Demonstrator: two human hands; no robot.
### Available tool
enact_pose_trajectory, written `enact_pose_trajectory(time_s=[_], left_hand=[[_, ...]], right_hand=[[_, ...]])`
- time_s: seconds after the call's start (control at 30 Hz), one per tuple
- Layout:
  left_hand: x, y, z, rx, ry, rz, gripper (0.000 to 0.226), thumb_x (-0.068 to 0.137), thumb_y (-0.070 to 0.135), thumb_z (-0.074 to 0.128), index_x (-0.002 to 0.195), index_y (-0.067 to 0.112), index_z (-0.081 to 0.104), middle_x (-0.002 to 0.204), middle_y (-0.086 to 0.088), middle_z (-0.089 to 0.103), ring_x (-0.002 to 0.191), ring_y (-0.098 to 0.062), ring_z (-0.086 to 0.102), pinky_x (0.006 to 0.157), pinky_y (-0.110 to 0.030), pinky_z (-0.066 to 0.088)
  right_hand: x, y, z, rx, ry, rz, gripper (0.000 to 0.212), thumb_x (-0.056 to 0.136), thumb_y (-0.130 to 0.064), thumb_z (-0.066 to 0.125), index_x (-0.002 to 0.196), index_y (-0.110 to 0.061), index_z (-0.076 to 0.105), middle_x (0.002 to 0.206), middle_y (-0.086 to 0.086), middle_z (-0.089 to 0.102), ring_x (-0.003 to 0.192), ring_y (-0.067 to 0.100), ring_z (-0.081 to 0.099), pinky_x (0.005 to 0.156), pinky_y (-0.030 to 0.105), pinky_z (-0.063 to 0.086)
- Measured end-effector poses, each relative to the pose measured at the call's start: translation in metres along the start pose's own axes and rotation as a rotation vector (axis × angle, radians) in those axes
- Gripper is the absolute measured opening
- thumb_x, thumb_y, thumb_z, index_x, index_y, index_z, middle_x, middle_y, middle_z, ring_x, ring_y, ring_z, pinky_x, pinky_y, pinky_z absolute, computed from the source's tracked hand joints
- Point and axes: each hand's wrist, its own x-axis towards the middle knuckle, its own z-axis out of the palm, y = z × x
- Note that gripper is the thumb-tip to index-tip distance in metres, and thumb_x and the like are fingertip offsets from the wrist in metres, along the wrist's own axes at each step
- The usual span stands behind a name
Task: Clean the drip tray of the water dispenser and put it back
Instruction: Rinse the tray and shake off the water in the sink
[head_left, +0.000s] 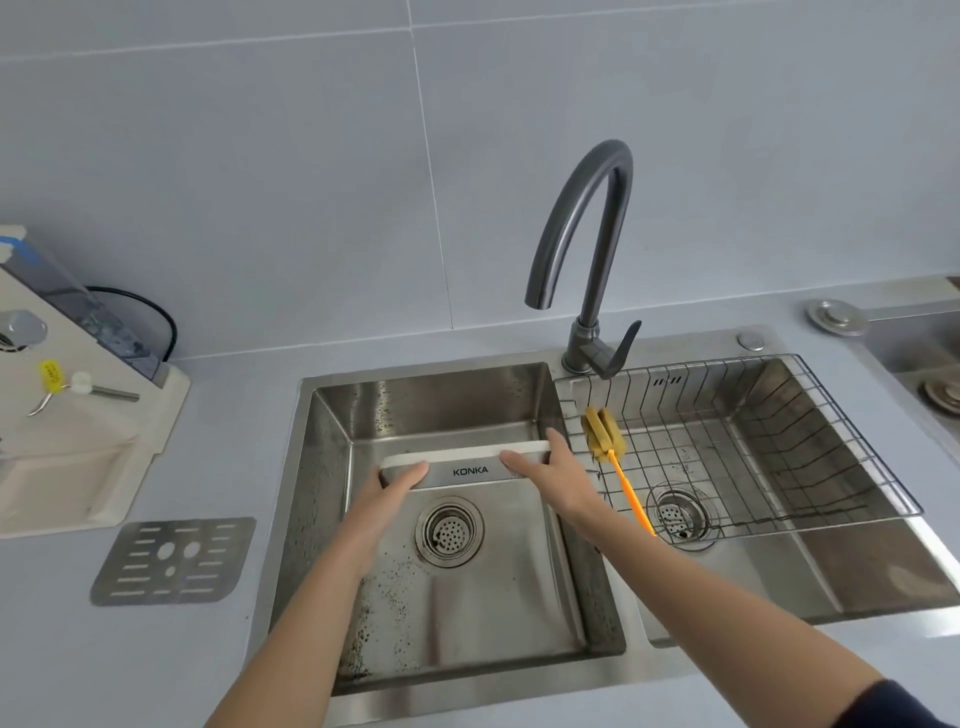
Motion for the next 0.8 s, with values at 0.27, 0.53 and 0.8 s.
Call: enact_pose_trajectory(time_s=[0.27,0.53,0.8], left_hand=[[-0.011,0.018,-0.004,-0.202,0.142,0.288,0.051,0.086,0.058,0.036,0.134,0.043,0.032,0.137,0.001,0.045,0.126,-0.023,0.042,0.106,-0.055,0.032],[-0.03,0.027,-0.004,-0.328,0.001,0.52,0.072,0.075,0.01,0.057,0.141,0.024,0.03,0.137,-0.008,0.048,0.116,-0.018,0.048,0.1,-0.048,0.036],[-0.037,0.023,0.0,-0.43,0.021,0.464,0.054,0.088,0.009,0.041,0.139,0.024,0.034,0.138,0.0,0.048,0.123,-0.018,0.045,0.097,-0.041,0.036]], right_hand=[[-0.01,-0.025,-0.016,0.325,-0.052,-0.134,0.069,0.088,-0.032,0.056,0.145,-0.025,0.019,0.147,-0.006,0.03,0.115,-0.003,0.025,0.096,0.016,0.019],[-0.003,-0.023,-0.027,0.413,0.02,-0.138,0.044,0.094,-0.03,0.045,0.138,-0.028,0.04,0.128,-0.013,0.051,0.104,-0.001,0.053,0.094,0.025,0.045],[-0.01,-0.012,-0.027,0.409,-0.05,-0.184,0.038,0.095,-0.017,0.042,0.132,-0.022,0.047,0.101,-0.023,0.063,0.085,-0.017,0.058,0.069,0.011,0.048]])
